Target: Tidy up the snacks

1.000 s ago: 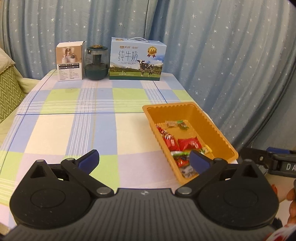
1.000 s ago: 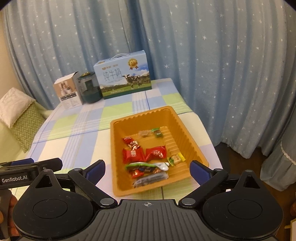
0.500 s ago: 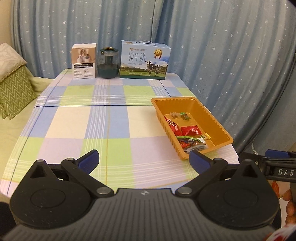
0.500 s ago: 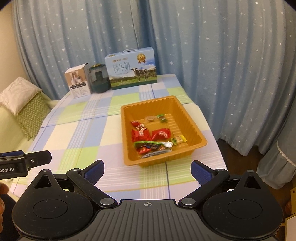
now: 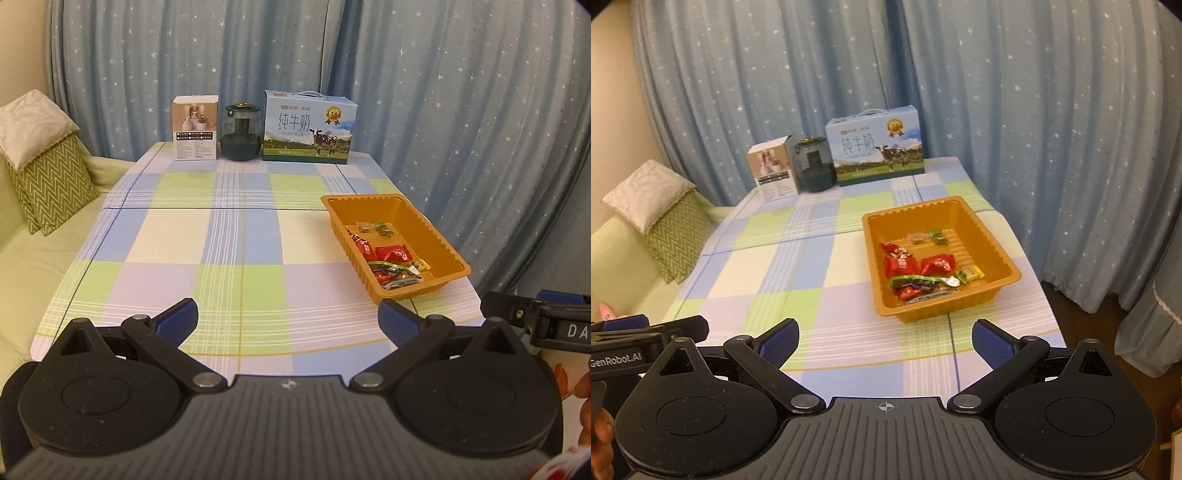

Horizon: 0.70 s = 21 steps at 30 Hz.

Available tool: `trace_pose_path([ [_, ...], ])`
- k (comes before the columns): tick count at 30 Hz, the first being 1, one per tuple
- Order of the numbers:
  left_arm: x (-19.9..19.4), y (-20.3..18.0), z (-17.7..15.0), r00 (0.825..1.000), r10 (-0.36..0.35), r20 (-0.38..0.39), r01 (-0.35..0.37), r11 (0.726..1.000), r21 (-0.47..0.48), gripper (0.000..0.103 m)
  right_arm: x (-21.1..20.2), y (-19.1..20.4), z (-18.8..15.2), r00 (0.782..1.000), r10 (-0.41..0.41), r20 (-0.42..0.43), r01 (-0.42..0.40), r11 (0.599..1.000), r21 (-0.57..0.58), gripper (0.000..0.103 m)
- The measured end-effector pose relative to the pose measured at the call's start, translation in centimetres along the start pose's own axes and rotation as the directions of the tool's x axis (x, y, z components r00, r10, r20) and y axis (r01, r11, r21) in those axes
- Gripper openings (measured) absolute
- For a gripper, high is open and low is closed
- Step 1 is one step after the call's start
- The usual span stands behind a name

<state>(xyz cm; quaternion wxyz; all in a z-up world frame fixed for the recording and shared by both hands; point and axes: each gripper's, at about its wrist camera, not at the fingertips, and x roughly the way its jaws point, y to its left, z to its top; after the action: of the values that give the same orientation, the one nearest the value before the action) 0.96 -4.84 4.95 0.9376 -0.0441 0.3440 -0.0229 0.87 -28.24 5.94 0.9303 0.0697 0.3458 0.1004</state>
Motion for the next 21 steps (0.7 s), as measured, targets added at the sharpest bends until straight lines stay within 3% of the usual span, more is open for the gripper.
trace_pose_path([
  [21, -0.9, 0.0, -0.7, 1.0, -0.006, 0.004, 0.006, 1.0, 0.016, 0.103, -0.8, 0.7, -1.5, 1.0, -0.004, 0.007, 0.004, 1.0, -0.018, 0.099],
])
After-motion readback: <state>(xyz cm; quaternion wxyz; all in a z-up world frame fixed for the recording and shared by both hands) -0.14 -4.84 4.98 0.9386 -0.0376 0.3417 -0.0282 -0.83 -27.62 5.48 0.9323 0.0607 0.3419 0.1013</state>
